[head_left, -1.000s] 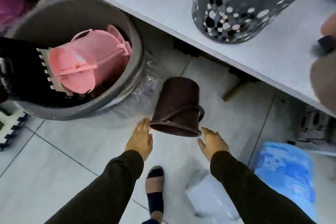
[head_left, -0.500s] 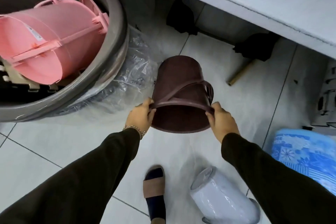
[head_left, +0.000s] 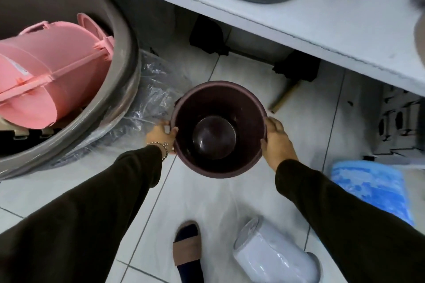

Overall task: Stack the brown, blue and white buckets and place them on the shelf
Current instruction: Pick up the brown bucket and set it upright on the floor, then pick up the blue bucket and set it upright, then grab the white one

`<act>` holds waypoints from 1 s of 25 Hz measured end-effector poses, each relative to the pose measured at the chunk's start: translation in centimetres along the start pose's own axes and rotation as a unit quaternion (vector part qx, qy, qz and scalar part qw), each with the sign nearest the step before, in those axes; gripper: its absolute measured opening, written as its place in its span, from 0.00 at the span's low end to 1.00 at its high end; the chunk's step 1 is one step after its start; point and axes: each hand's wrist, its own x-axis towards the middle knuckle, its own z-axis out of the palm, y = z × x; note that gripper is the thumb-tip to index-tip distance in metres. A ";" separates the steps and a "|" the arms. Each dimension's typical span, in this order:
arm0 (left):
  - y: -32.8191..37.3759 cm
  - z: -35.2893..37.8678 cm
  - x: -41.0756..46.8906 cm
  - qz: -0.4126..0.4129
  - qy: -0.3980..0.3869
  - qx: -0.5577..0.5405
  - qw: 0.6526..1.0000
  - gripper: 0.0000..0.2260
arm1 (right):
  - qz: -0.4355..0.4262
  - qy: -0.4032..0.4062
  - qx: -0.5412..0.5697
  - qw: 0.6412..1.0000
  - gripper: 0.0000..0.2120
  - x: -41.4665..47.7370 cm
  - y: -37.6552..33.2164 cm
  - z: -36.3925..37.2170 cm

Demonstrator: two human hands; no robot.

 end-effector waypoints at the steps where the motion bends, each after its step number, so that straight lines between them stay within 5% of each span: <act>1: -0.1 0.1 0.4 -0.038 -0.011 -0.053 0.998 0.15 | -0.005 0.004 0.006 1.000 0.29 -0.4 0.2 0.5; 4: 0.4 0.3 0.4 -0.061 -0.004 -0.066 0.996 0.18 | 0.000 0.005 0.003 1.000 0.28 -0.4 0.3 0.7; 8: 1.4 0.4 -3.3 0.129 0.072 0.223 0.964 0.27 | -0.017 0.006 -0.036 0.999 0.29 -1.4 0.8 -1.2; 13: 3.1 3.4 -11.5 0.320 0.039 0.342 0.882 0.27 | -0.024 -0.009 -0.056 0.998 0.32 -6.9 3.9 -5.9; 19: 2.8 12.9 -21.3 0.382 -0.019 0.397 0.834 0.25 | -0.014 -0.017 -0.063 0.998 0.32 -14.7 14.0 -10.6; 25: -0.4 26.7 -27.9 0.372 -0.071 0.394 0.838 0.23 | 0.082 -0.049 -0.079 0.992 0.36 -22.7 29.9 -11.6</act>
